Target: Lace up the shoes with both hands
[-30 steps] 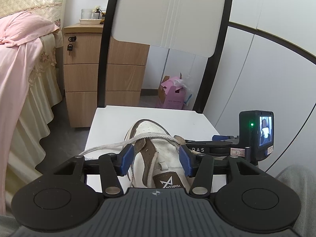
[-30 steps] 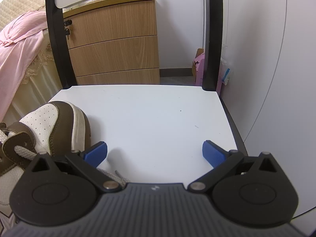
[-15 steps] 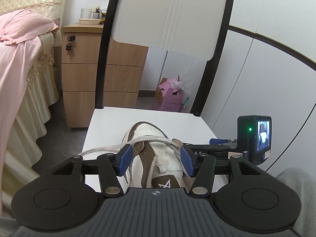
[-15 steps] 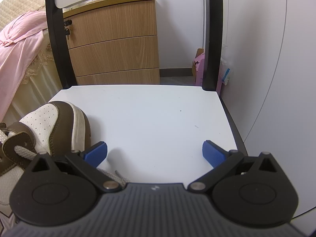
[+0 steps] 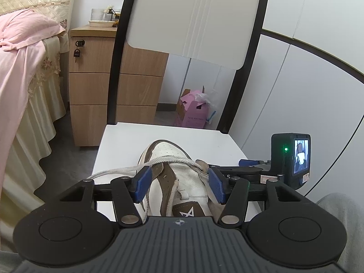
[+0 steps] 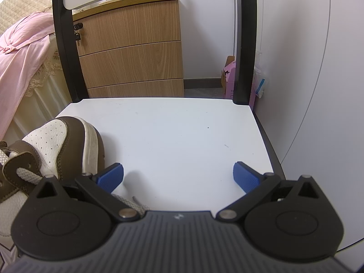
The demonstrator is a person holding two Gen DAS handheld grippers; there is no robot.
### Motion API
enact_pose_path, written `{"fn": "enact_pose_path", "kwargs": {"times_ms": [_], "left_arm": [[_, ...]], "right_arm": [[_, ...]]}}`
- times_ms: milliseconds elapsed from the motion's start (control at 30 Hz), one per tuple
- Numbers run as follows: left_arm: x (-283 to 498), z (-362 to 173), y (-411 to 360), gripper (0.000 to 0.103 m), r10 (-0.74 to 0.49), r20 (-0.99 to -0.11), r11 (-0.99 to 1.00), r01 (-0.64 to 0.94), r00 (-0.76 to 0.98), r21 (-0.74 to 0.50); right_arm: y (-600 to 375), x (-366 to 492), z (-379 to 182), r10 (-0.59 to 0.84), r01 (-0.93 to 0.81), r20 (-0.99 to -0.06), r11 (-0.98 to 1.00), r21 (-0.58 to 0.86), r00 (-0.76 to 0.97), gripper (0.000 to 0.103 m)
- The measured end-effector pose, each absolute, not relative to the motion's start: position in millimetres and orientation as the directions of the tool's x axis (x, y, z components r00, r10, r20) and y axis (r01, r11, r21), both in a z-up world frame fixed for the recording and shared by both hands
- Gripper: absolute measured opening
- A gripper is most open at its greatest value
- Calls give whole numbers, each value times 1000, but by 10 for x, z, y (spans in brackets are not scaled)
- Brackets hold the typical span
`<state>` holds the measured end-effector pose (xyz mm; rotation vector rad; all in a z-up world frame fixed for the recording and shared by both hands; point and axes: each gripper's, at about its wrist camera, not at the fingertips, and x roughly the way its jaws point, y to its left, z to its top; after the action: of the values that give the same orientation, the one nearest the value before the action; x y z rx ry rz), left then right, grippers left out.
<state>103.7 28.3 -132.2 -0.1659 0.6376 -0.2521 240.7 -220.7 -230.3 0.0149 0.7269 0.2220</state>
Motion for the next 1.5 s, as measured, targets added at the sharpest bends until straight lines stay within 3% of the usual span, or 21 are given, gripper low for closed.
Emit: {"fn": "enact_pose_path", "kwargs": {"times_ms": [1500], "left_arm": [[1036,-1313,453,63,-295,-588,952,176,753,-252]], "right_arm": [[-2208,2400,-2306,206,-196,-657,976,90,725,103]]}}
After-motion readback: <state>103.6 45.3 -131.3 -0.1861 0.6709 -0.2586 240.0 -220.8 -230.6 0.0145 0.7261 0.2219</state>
